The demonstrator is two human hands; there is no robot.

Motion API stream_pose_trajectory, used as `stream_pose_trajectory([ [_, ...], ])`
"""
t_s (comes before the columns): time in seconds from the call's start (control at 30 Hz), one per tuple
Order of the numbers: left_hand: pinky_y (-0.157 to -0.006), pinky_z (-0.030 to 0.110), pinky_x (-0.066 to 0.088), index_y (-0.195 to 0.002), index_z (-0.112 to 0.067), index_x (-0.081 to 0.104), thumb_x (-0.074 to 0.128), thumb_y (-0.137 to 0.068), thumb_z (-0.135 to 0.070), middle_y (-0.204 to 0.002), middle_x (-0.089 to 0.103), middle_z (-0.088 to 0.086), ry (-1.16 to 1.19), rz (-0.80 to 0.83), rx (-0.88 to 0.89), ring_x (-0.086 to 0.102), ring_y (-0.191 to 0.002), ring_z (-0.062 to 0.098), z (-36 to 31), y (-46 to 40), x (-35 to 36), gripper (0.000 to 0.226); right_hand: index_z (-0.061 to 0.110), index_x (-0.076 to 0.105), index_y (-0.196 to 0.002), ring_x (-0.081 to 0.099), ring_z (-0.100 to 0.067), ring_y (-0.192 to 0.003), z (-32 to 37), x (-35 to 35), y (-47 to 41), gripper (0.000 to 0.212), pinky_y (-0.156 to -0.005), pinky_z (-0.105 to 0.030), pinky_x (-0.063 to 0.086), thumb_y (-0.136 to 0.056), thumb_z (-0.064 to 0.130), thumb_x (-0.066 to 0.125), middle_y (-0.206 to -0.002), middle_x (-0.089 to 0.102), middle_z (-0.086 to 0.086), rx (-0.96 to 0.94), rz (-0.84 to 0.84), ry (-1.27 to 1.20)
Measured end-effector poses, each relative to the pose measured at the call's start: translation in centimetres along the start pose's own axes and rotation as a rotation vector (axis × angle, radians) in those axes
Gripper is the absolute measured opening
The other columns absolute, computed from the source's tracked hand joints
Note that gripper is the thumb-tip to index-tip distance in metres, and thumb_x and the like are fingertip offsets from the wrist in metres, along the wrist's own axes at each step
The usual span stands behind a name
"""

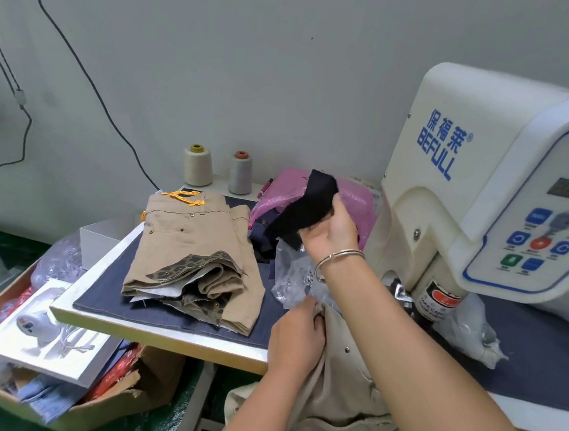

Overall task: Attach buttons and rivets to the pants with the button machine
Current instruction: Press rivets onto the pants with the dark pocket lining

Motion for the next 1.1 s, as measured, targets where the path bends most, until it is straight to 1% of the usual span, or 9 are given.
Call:
stream_pose_trajectory([
  [0.13, -0.062, 0.034, 0.04, -0.093, -0.022, 0.049, 0.038, -0.093, -0.022, -0.076, 0.059, -0.003, -0.014, -0.009, -0.001, 0.058, -0.076, 0.024, 0.1, -0.1, 0.1, 0.011, 0.012, 0.054, -0.075, 0.043, -0.012, -0.03, 0.3, -0.1, 3.8, 0.034, -0.046, -0.021, 0.051, -0.1, 0.031, 0.042, -0.04, 0.047, 0.0, 0.079, 0.115, -0.051],
  [0.27, -0.053, 0.034, 0.035, -0.068, -0.024, 0.036, 0.043, -0.088, -0.016, -0.062, 0.046, -0.006, 0.013, -0.026, 0.004, 0.047, -0.065, 0.025, 0.1, -0.1, 0.0, 0.023, 0.014, 0.052, -0.071, 0.033, -0.007, -0.028, 0.1, -3.2, 7.7, 0.032, -0.044, -0.02, 0.039, -0.099, 0.03, 0.045, -0.035, 0.037, 0.005, -0.002, 0.12, 0.295],
  [0.4, -0.055, 0.035, 0.033, -0.07, -0.02, 0.044, 0.05, -0.088, -0.017, -0.064, 0.055, -0.007, 0.126, 0.042, -0.005, 0.055, -0.069, 0.024, 0.5, -0.5, -0.5, 0.02, 0.014, 0.059, -0.07, 0.049, -0.006, -0.046, 0.2, -9.0, 10.9, 0.028, -0.051, -0.021, 0.04, -0.095, 0.026, 0.054, -0.051, 0.055, 0.006, -0.115, 0.024, 0.769],
  [0.5, -0.057, 0.029, 0.037, -0.069, -0.023, 0.054, 0.051, -0.085, -0.031, -0.063, 0.06, -0.01, 0.225, 0.113, -0.015, 0.054, -0.064, 0.008, 0.3, -0.9, -1.2, 0.018, 0.02, 0.064, -0.069, 0.057, -0.006, -0.063, 0.7, -12.7, 12.8, 0.022, -0.057, -0.015, 0.042, -0.09, 0.024, 0.061, -0.064, 0.063, 0.01, -0.195, -0.021, 1.009],
  [0.63, -0.057, 0.022, 0.035, -0.059, -0.032, 0.055, 0.053, -0.086, -0.015, -0.053, 0.052, -0.021, 0.253, 0.277, 0.131, 0.044, -0.055, -0.004, -1.8, -1.5, -2.9, 0.032, 0.028, 0.065, -0.071, 0.053, 0.004, -0.106, 1.7, -14.9, 14.1, 0.015, -0.091, -0.018, 0.036, -0.085, 0.026, 0.067, -0.115, 0.057, 0.023, -0.386, -0.084, 1.269],
  [0.77, -0.063, 0.013, 0.04, -0.07, -0.033, 0.063, 0.056, -0.079, -0.016, -0.066, 0.061, -0.022, 0.266, 0.479, 0.23, 0.051, -0.064, -0.006, -4.1, -0.9, -5.3, 0.02, 0.021, 0.068, -0.068, 0.062, -0.005, -0.077, 1.9, -15.0, 14.9, 0.018, -0.076, -0.031, 0.049, -0.084, 0.027, 0.069, -0.076, 0.069, 0.007, -0.317, -0.02, 1.264],
  [0.83, -0.064, 0.011, 0.041, -0.078, -0.031, 0.064, 0.059, -0.082, -0.013, -0.071, 0.063, -0.021, 0.277, 0.535, 0.239, 0.053, -0.067, -0.006, -4.6, -0.4, -6.3, 0.02, 0.017, 0.068, -0.066, 0.058, -0.006, -0.066, 2.6, -14.7, 15.2, 0.02, -0.068, -0.027, 0.047, -0.083, 0.027, 0.07, -0.066, 0.065, 0.005, -0.324, -0.023, 1.221],
  [0.97, -0.071, 0.01, 0.041, -0.1, -0.029, 0.061, 0.067, -0.084, -0.028, -0.088, 0.063, -0.021, 0.243, 0.554, 0.2, 0.055, -0.08, -0.007, -3.2, 0.9, -8.2, 0.018, 0.019, 0.072, -0.072, 0.059, 0.0, -0.066, 3.9, -14.0, 15.8, 0.013, -0.062, -0.016, 0.046, -0.084, 0.024, 0.069, -0.07, 0.069, 0.005, -0.35, -0.072, 0.99],
  [1.1, -0.074, 0.009, 0.039, -0.106, -0.029, 0.055, 0.077, -0.079, -0.018, -0.101, 0.058, -0.018, 0.055, 0.534, 0.132, 0.054, -0.089, -0.009, 0.2, 1.9, -9.9, 0.036, 0.024, 0.074, -0.073, 0.062, -0.004, -0.073, 5.2, -14.9, 16.2, 0.012, -0.068, -0.026, 0.049, -0.082, 0.03, 0.069, -0.074, 0.07, 0.008, -0.35, -0.167, 0.811],
])
Point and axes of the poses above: each hand's wrist, its own y-axis away from the middle knuckle, its own x-axis out of the palm, z = x × y, the point moved 4 cm from there along -y, towards the middle knuckle
